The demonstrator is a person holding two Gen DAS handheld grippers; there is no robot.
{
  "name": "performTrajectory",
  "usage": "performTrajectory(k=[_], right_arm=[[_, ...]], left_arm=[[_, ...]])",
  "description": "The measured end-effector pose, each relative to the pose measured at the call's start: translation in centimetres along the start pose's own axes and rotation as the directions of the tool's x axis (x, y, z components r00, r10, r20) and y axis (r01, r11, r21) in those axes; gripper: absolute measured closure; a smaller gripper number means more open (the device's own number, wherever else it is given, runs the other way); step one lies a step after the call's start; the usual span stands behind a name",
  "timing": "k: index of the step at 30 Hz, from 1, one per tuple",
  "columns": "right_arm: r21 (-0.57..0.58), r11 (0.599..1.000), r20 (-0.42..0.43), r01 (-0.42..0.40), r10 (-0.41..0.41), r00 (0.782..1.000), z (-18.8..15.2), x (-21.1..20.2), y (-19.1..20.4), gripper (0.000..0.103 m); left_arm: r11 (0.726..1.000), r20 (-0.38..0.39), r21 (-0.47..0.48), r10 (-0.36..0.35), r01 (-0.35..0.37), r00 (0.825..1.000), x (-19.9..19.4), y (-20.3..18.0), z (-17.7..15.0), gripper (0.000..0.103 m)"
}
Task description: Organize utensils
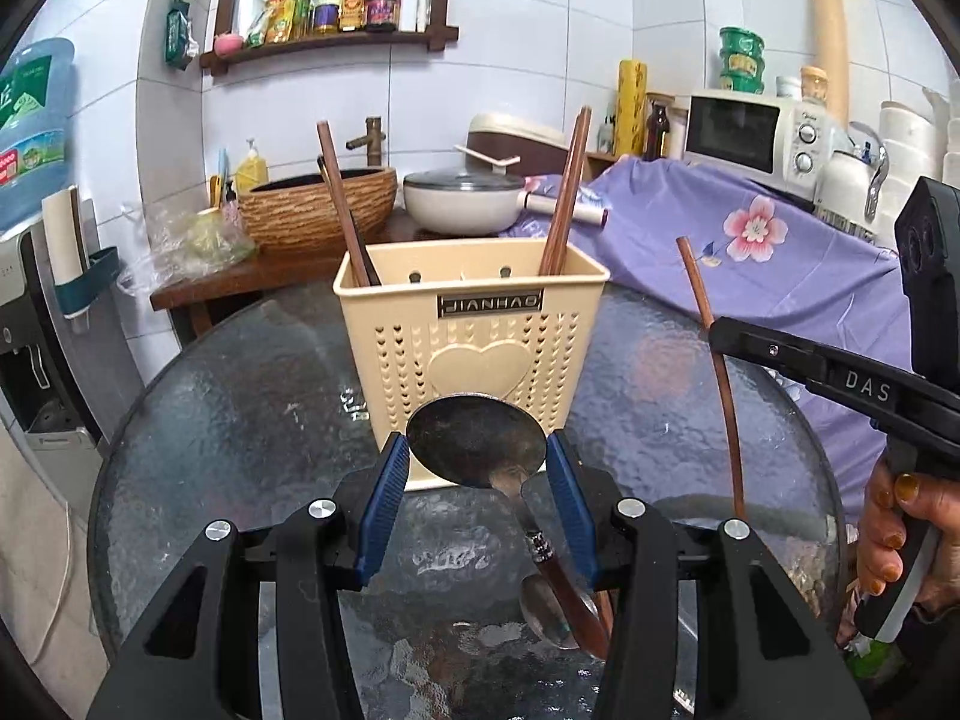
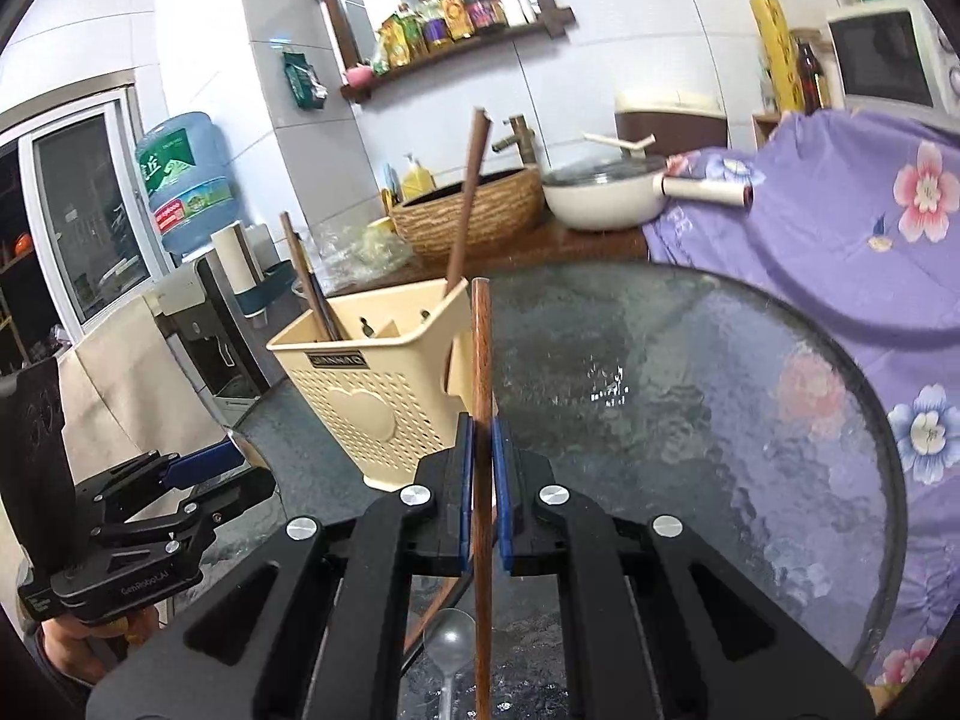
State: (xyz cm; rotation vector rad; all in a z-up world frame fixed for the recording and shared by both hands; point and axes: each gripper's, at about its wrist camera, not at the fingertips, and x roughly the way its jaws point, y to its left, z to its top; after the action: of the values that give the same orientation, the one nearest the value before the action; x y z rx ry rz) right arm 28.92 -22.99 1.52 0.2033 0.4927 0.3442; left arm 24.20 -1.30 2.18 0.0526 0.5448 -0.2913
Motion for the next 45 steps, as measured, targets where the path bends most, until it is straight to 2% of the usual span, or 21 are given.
performTrajectory(k=[6, 7, 8, 16, 17, 18, 20, 22, 28, 32, 34, 36, 45], right_arm=[[-0.035, 0.999, 0.031, -0.007, 0.008, 0.999, 0.4, -1.4, 1.2, 0.096], [-0.037, 0.999, 0.033, -0.010, 0.012, 0.999, 0.5, -1.5, 1.3, 0.096], [-0.040, 0.999, 0.036, -0.014, 0.015, 0.999, 0.6, -1.7, 1.5, 0.096], [-0.058, 0.998, 0.043, -0.011, 0.013, 0.999, 0.8, -2.1, 2.0, 0.096], [-0.057, 0.998, 0.036, -0.009, 0.011, 0.999, 0.8, -2.0, 1.9, 0.100], [-0.055, 0.998, 0.029, -0.007, 0.009, 1.000, 0.8, -1.9, 1.8, 0.101], [-0.049, 0.999, 0.021, -0.003, 0.004, 1.000, 0.5, -1.7, 1.6, 0.102], [-0.047, 0.999, 0.010, 0.002, -0.001, 1.000, 0.4, -1.3, 1.3, 0.102], [-0.014, 1.000, -0.037, -0.001, 0.001, 0.999, -0.1, -0.1, 0.3, 0.102], [-0.006, 1.000, -0.158, 0.009, -0.010, 0.987, -1.0, 2.4, -0.5, 0.100], [0.026, 1.000, -0.222, 0.009, -0.003, 0.975, -1.7, 3.8, -1.3, 0.091], [0.046, 0.999, -0.257, 0.018, -0.006, 0.966, -2.4, 4.9, -1.7, 0.072], [-0.054, 0.997, -0.378, 0.050, -0.067, 0.923, -4.7, 9.4, -1.6, 0.070]], left_arm=[[1.000, 0.016, -0.006, -0.013, 0.013, 1.000, -0.7, 0.0, 0.3, 0.057], [1.000, 0.019, -0.006, -0.015, 0.015, 1.000, -0.9, 0.0, 0.3, 0.064], [1.000, 0.021, -0.007, -0.031, 0.031, 0.999, -1.0, 0.0, 0.4, 0.097], [1.000, 0.019, -0.018, -0.024, 0.025, 1.000, -1.2, 0.5, 0.9, 0.098], [1.000, 0.012, -0.019, -0.012, 0.012, 1.000, -1.1, 0.7, 0.8, 0.098], [1.000, 0.009, -0.021, -0.004, 0.005, 1.000, -1.1, 0.8, 0.7, 0.096], [1.000, -0.006, -0.023, 0.013, -0.013, 1.000, -0.9, 1.3, 0.5, 0.078], [0.998, -0.019, -0.027, 0.056, -0.056, 0.998, -0.7, 1.8, 0.3, 0.065], [0.988, -0.109, -0.072, 0.128, -0.137, 0.986, 1.2, 4.1, -0.9, 0.057], [0.983, -0.157, -0.080, 0.151, -0.165, 0.976, 2.4, 5.0, -2.0, 0.042], [0.982, -0.181, -0.067, 0.163, -0.178, 0.970, 3.0, 5.0, -2.5, 0.040], [0.981, -0.207, -0.050, 0.172, -0.186, 0.963, 3.8, 5.0, -3.0, 0.040], [0.977, -0.285, -0.022, 0.199, -0.214, 0.938, 6.4, 5.2, -4.2, 0.039]])
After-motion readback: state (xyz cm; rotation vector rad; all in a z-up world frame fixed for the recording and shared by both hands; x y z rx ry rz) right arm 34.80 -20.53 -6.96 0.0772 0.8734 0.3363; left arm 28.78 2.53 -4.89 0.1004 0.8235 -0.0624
